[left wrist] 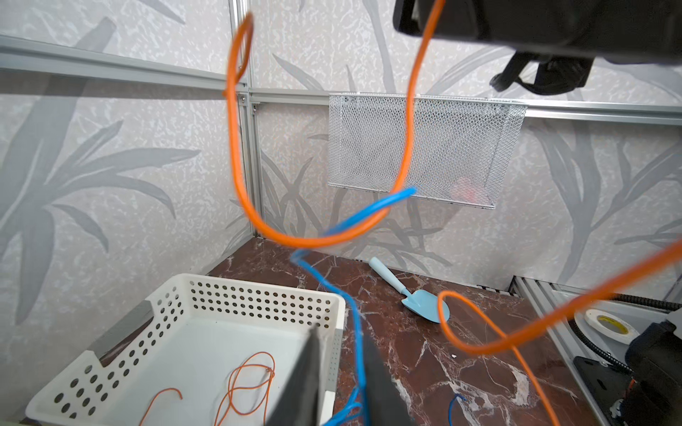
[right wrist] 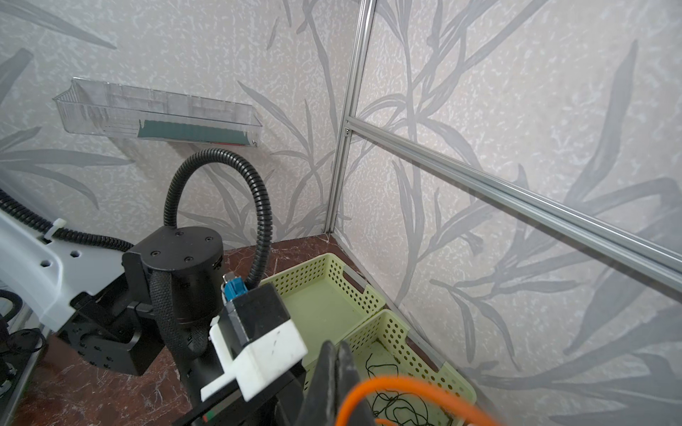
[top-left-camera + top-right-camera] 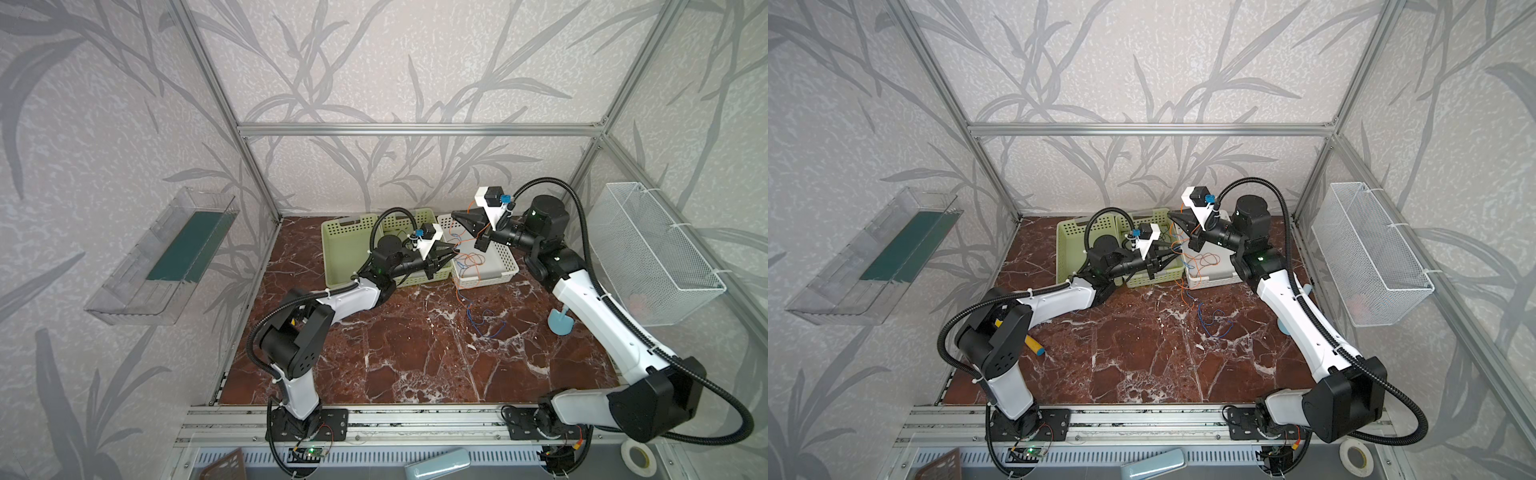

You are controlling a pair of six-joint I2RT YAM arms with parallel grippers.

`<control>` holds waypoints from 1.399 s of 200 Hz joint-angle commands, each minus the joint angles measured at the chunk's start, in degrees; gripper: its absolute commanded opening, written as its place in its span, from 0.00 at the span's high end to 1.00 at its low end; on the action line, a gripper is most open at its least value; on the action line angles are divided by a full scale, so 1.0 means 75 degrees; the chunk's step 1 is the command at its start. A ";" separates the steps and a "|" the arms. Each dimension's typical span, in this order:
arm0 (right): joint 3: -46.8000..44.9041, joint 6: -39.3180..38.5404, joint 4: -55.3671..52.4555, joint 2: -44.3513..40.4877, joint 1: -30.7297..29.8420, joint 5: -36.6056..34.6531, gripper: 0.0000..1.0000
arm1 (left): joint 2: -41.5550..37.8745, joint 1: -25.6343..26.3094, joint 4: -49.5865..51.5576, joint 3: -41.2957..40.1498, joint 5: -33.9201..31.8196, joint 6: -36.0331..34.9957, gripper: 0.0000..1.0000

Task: Untangle and sort cables by color
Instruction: Untie the cable, then place the cable in the container.

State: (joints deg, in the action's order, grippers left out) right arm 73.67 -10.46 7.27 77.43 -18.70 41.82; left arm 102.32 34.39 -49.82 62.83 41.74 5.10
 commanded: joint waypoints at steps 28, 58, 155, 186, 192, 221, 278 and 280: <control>-0.0062 0.0966 0.0596 -0.0378 0.0895 -0.2068 1.00 | -0.0315 -0.0080 0.0635 -0.1042 -0.0752 -0.0349 1.00; 0.0311 0.0995 0.0269 0.0014 0.1134 -0.2745 1.00 | -0.0653 -0.0094 0.1012 -0.1878 -0.1344 -0.0260 1.00; 0.0824 0.0345 0.0326 0.2640 0.0822 -0.5387 1.00 | -0.1668 -0.0046 0.1521 -0.2547 -0.1981 0.0264 1.00; 0.1357 0.0242 0.0101 0.3790 0.0688 -0.6361 1.00 | -0.1538 0.0013 0.1793 -0.2166 -0.1938 0.0387 1.00; 0.1469 0.0225 0.0034 0.4021 0.0688 -0.6534 1.00 | -0.1501 0.0016 0.1811 -0.2116 -0.1927 0.0414 1.00; 0.1757 0.0393 -0.0503 0.4722 0.0700 -0.6707 0.79 | -0.1385 0.0052 0.1921 -0.1872 -0.1955 0.0470 1.00; 0.1794 0.0763 -0.1889 0.5046 0.0892 -0.6502 0.39 | -0.1045 0.0081 0.2053 -0.1467 -0.1833 0.0514 1.00; 0.1815 0.0759 -0.1967 0.5027 0.0898 -0.6487 0.38 | -0.1048 0.0079 0.2065 -0.1455 -0.1828 0.0512 1.00</control>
State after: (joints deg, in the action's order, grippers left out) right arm 85.52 -5.72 -1.28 115.46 -12.67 -7.03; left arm 93.82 34.57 -34.87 50.28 27.11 7.86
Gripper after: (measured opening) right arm 0.590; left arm 0.053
